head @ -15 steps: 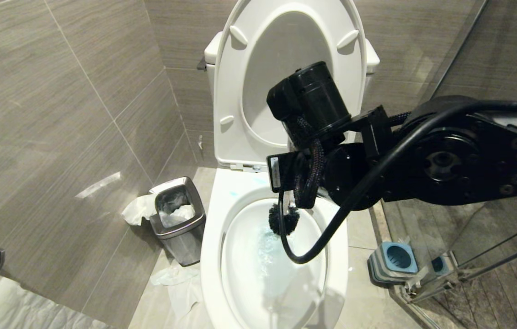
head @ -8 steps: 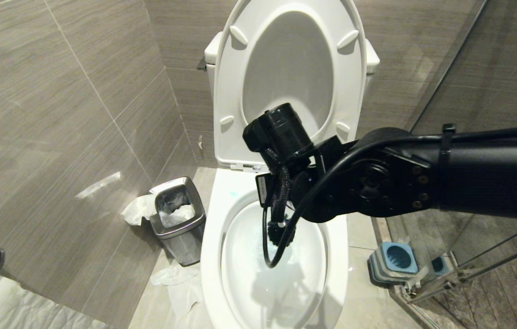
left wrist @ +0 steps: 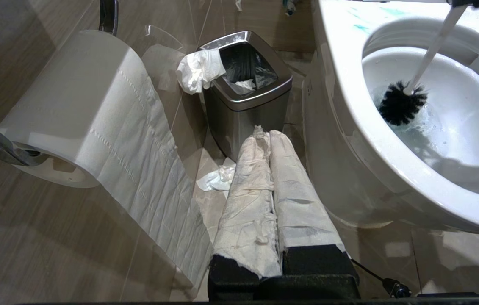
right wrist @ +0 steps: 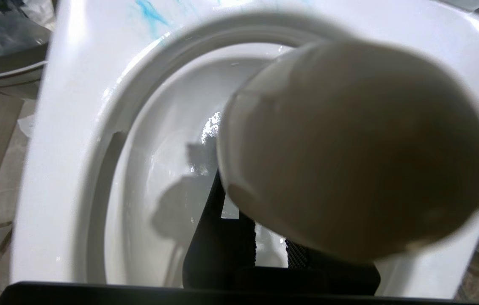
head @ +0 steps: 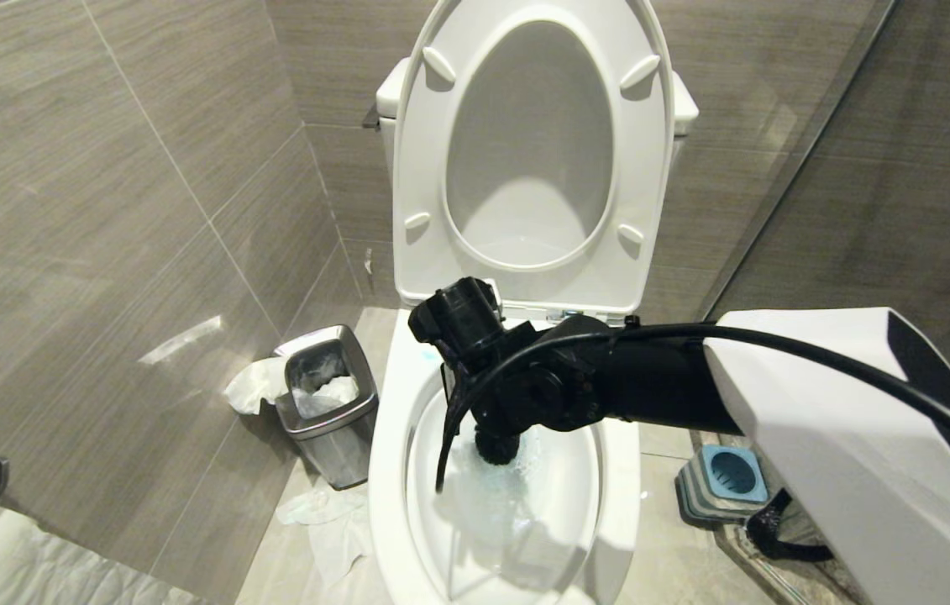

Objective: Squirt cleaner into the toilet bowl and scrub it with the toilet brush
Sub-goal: Scrub the toilet bowl

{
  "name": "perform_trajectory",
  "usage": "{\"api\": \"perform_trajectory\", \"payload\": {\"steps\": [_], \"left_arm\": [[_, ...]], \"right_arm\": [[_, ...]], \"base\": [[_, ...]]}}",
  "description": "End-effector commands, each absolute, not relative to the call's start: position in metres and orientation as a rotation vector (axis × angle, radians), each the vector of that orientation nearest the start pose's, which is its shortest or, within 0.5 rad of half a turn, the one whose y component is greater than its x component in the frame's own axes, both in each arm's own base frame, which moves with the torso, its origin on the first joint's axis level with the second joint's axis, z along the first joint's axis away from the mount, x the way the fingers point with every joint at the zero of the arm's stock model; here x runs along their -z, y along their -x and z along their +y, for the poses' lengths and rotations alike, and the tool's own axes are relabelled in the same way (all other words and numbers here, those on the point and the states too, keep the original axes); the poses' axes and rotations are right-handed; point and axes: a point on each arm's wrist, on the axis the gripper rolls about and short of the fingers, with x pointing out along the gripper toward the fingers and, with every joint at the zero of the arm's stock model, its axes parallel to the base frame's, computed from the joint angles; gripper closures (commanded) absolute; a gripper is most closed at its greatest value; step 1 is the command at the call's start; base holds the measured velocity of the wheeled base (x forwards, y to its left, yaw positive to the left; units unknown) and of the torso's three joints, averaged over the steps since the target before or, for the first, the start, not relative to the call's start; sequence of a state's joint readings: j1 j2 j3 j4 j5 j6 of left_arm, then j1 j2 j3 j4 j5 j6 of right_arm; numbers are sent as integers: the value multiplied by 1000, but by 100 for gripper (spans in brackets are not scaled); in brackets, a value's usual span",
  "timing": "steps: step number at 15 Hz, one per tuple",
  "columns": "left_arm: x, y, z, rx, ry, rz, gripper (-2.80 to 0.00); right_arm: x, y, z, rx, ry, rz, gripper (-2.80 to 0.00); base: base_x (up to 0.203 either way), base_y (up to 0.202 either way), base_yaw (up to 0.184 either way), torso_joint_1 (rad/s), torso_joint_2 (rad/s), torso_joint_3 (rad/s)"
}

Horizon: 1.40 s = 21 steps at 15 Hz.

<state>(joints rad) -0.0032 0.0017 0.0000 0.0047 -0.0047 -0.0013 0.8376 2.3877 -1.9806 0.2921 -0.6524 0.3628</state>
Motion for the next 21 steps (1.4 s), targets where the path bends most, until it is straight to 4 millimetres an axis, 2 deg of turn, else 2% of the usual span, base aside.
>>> {"api": "perform_trajectory", "payload": {"steps": [1,4,6,10,12,16,21], "left_arm": [[-75,23,0,8,2,8,0],[-75,23,0,8,2,8,0],[-75,23,0,8,2,8,0],[-75,23,0,8,2,8,0],[-75,23,0,8,2,8,0],[-75,23,0,8,2,8,0],[-75,22,0,8,2,9,0]], "right_arm": [[-121,-341,354,-73,138,559,0],[-147,-334,348,-84,103,528,0],[-179,-321,336,-104,68,497,0],[-222,-264,292,-231,89,544,0],[-234,-239,275,-331,122,563,0],[-230,-232,280,-381,147,581,0],[-187,-252,305,-364,194,625,0]], "base": [[0,0,0,0,0,0],[0,0,0,0,0,0],[0,0,0,0,0,0],[0,0,0,0,0,0],[0,0,0,0,0,0],[0,0,0,0,0,0],[0,0,0,0,0,0]]}}
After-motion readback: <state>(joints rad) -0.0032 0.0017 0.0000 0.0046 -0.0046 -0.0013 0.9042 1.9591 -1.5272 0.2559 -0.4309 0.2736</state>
